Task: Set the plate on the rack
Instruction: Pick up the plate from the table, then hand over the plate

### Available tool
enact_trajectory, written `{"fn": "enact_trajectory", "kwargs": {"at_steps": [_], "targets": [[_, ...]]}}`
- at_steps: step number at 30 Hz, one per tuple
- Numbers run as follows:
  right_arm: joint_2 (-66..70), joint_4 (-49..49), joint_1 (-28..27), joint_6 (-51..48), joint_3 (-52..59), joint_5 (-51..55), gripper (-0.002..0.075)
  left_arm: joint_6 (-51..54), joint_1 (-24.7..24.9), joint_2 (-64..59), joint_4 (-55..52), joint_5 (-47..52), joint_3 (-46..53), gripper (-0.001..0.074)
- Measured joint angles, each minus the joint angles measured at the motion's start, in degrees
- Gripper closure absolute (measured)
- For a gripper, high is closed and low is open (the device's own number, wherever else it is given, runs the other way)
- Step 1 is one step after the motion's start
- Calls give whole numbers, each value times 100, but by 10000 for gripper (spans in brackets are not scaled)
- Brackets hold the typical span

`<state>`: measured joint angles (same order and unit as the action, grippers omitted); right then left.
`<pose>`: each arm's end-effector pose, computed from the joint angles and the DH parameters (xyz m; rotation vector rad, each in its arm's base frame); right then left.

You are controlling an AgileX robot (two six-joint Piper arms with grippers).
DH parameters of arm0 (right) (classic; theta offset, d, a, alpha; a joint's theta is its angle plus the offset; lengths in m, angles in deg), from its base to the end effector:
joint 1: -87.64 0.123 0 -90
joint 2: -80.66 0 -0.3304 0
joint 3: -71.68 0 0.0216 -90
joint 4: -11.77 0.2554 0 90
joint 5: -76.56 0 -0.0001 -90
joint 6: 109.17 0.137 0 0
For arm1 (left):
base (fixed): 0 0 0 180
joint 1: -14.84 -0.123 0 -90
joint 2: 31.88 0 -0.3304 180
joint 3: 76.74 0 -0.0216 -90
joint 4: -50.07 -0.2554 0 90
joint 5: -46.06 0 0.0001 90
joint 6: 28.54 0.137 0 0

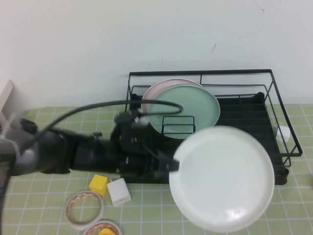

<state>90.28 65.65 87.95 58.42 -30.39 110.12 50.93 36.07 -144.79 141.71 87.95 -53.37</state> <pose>0.0441 0.0615 0.1709 0.2890 1.9394 0.8674 0.3333 -0.2276 0.1858 0.5476 2.3174 -1.1462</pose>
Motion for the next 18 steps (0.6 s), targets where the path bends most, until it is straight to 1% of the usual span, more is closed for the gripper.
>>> {"fn": "enact_trajectory", "kwargs": {"at_steps": [2, 3, 5, 8, 10, 13, 16, 18], "targets": [[331, -20, 0, -240, -292, 47, 644, 67, 0, 344, 8, -181, 0, 731], [546, -29, 0, -388, -497, 61, 599, 95, 0, 527, 8, -266, 0, 731], [1038, -29, 0, -658, -914, 69, 496, 123, 0, 869, -40, -397, 0, 731], [1866, -34, 0, -1179, -1678, 233, 312, 123, 0, 1285, -117, -432, 25, 731], [2511, 3, 0, -1605, -2206, 450, 229, 134, 0, 1546, -145, -432, 84, 731], [3384, 83, 0, -2210, -2922, 734, 183, 134, 0, 1867, -171, -529, 240, 731], [4164, 289, 0, -2961, -3539, 897, 169, 142, 0, 2150, -171, -728, 447, 731], [4674, 612, 0, -3529, -3908, 1016, 167, 142, 0, 2287, -171, -862, 569, 731]]}}
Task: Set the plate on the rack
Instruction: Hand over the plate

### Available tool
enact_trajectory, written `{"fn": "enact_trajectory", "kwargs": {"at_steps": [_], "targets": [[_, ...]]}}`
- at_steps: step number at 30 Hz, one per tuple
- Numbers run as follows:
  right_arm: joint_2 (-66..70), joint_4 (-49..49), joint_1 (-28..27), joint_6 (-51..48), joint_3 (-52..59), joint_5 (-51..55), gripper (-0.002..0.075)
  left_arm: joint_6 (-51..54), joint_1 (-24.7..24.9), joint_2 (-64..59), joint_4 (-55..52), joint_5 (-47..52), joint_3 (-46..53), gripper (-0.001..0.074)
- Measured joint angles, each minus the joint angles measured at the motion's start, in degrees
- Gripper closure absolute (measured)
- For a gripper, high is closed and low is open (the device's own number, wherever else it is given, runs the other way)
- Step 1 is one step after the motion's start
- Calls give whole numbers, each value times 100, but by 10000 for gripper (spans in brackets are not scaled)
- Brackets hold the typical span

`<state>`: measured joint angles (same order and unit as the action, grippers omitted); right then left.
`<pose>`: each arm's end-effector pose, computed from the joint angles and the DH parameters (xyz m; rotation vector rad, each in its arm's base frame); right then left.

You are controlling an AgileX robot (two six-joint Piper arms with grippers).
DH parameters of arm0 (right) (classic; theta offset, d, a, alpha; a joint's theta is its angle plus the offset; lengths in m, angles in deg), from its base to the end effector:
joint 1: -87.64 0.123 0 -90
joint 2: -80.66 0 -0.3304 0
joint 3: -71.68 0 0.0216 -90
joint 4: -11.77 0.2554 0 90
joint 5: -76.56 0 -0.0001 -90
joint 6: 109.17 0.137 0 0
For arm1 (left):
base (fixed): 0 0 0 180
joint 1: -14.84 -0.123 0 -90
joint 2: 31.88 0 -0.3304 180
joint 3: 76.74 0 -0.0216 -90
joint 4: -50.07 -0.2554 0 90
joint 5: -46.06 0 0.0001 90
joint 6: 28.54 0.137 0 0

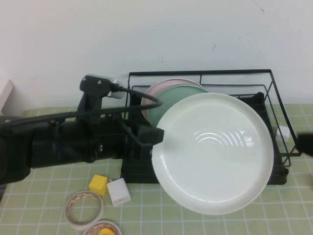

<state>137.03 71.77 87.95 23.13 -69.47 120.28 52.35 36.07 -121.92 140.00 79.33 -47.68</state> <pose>0.1671 0.0830 0.3402 -0.3238 2.0420 0.7149 0.2840 -0.1910 0.2923 0.5858 2.0354 -0.9215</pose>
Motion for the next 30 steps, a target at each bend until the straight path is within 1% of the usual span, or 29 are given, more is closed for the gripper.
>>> {"fn": "enact_trajectory", "kwargs": {"at_steps": [5, 9, 14, 16, 18, 19, 20, 22, 24, 26, 27, 29, 30], "targets": [[1191, 885, 0, -1293, -586, 687, 163, 0, 0, 205, 28, -124, 121, 731], [2039, 1164, 54, -1835, -714, 1142, 162, 135, 0, 310, 316, -132, 121, 731], [2731, 1260, 427, -2440, -714, 1247, 165, 221, 0, 324, 541, -132, 121, 731], [2873, 1363, 615, -2696, -714, 1247, 181, 244, 0, 324, 556, -132, 121, 731], [2968, 1535, 747, -2924, -714, 1247, 238, 254, 0, 324, 561, -132, 121, 731], [3011, 1617, 795, -3041, -714, 1224, 294, 266, 0, 324, 561, -132, 121, 731], [3022, 1702, 818, -3157, -714, 1200, 367, 266, 0, 324, 561, -132, 121, 731], [3056, 1886, 830, -3364, -714, 1148, 537, 277, 0, 324, 521, -160, 121, 729], [3076, 2038, 830, -3537, -714, 1016, 539, 279, 0, 324, 444, -195, 121, 717], [3092, 2136, 830, -3778, -714, 928, 543, 279, 0, 324, 384, -195, 121, 675], [3092, 2179, 834, -3840, -714, 906, 543, 279, 0, 324, 356, -185, 121, 631], [3092, 2231, 843, -3947, -717, 769, 545, 268, 0, 333, 317, -185, 121, 514], [3097, 2241, 843, -3987, -727, 682, 546, 242, 0, 346, 303, -174, 121, 437]]}}
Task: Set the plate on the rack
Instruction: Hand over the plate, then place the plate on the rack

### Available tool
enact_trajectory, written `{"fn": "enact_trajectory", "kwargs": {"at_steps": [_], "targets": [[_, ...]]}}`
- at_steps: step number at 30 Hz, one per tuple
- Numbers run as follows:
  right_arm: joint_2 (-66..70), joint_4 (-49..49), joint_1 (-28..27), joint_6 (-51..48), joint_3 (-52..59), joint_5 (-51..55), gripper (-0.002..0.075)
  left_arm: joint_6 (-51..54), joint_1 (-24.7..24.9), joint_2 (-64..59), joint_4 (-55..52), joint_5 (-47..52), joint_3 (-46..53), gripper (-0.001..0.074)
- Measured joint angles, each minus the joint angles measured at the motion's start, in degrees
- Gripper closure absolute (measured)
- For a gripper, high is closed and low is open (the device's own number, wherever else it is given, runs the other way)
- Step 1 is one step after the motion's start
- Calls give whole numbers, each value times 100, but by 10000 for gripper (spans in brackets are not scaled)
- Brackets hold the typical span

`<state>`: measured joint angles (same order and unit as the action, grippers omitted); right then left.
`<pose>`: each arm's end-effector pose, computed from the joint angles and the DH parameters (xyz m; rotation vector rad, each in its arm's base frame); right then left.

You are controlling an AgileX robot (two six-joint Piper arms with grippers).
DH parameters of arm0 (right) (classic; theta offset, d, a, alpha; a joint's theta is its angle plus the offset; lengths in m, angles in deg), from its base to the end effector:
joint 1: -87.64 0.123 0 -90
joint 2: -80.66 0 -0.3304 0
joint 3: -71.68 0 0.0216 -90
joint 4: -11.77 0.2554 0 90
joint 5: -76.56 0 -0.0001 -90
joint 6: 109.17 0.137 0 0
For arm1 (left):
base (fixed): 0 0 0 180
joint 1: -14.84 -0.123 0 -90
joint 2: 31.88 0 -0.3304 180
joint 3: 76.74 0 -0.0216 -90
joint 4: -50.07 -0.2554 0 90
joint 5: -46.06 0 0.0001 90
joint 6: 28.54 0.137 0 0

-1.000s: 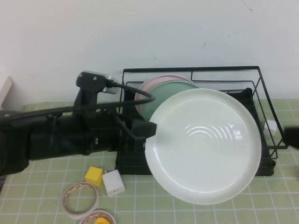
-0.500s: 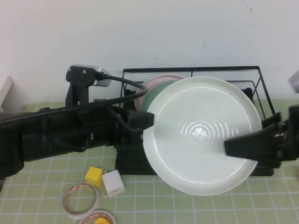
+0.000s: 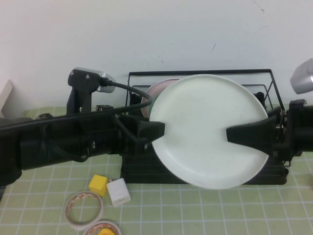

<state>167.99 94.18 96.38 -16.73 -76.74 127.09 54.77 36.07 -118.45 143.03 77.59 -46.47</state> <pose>0.2687 0.1474 0.2942 -0.7871 1.9625 0.9541 0.2758 -0.1840 0.3074 0.5558 1.9760 -0.8963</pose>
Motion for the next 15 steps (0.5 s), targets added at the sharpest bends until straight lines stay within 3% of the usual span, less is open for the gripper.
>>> {"fn": "enact_trajectory", "kwargs": {"at_steps": [3, 7, 11, 14, 15], "targets": [[73, -12, 0, -312, -111, -220, 550, -88, 0, 104, -24, -61, 0, 237], [376, -286, 0, -861, -527, -293, 584, -375, 0, 437, -306, -483, 0, 165], [923, -1184, 0, -978, -1397, -186, 582, -1405, 0, 1000, -1124, -1252, 24, 231], [1380, -1885, 0, -986, -2228, 249, 582, -2257, -11, 1503, -2000, -1570, 194, 347], [1511, -2049, 0, -986, -2483, 397, 582, -2593, -11, 1686, -2306, -1649, 296, 419]]}}
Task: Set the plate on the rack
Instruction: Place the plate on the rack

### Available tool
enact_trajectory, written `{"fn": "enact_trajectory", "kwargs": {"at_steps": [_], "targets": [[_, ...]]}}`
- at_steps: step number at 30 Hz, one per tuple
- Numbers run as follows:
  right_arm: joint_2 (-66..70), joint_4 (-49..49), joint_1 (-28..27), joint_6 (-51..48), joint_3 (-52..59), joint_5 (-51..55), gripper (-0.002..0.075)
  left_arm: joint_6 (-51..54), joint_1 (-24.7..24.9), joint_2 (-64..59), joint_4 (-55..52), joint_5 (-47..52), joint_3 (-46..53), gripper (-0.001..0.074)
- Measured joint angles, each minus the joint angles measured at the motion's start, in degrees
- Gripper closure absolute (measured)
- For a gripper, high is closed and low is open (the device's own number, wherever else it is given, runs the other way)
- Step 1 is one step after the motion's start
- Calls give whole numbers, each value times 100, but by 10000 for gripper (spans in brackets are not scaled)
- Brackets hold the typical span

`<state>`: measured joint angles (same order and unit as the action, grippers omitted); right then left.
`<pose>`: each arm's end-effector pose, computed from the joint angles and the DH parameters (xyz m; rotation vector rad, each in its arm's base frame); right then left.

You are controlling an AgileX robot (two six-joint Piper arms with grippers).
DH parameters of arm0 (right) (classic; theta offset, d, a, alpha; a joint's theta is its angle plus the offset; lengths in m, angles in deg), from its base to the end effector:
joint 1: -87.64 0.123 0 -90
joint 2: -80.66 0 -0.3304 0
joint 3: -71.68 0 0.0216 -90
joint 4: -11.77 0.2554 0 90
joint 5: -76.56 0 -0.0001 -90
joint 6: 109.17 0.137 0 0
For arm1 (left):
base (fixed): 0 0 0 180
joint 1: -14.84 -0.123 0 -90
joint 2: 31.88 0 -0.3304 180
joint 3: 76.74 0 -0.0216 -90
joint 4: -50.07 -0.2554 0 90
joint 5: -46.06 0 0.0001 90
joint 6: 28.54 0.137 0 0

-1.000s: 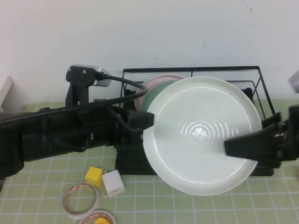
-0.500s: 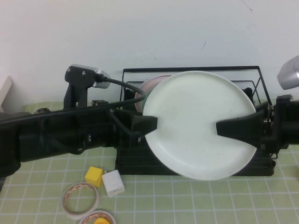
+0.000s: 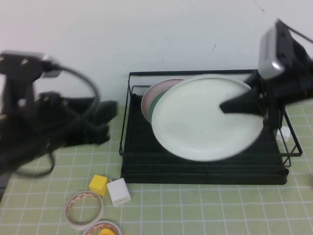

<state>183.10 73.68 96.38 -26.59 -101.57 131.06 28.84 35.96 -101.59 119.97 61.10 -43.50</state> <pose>0.3579 0.1546 0.3063 -1.3539 1.7627 0.6098 0.2355 -0.1268 0.3551 0.3261 1.8997 -0.6221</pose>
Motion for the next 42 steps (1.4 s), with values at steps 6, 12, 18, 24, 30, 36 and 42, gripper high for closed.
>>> {"fn": "enact_trajectory", "kwargs": {"at_steps": [6, 12, 18, 24, 30, 36, 42], "targets": [[905, -467, 0, 140, -1893, 739, 582, -1008, 0, 1038, -1004, -107, 782, 700], [1849, -479, 0, 393, -3458, 792, 582, -1776, 0, 2205, -1104, -301, 1732, 731], [2643, -479, 0, 414, -4187, 483, 582, -1992, 0, 3263, -1127, 67, 2418, 735], [3328, -479, 4, -23, -4231, 172, 582, -1957, 0, 3878, -1238, 420, 2729, 735], [3796, -490, 164, -700, -4231, -254, 582, -1892, 0, 3947, -1678, 701, 2765, 735], [3981, -468, 468, -756, -4231, -694, 583, -1883, 0, 3947, -1799, 714, 2778, 736], [4069, -408, 562, -715, -4231, -861, 583, -1883, 0, 3947, -1812, 735, 2778, 736]]}}
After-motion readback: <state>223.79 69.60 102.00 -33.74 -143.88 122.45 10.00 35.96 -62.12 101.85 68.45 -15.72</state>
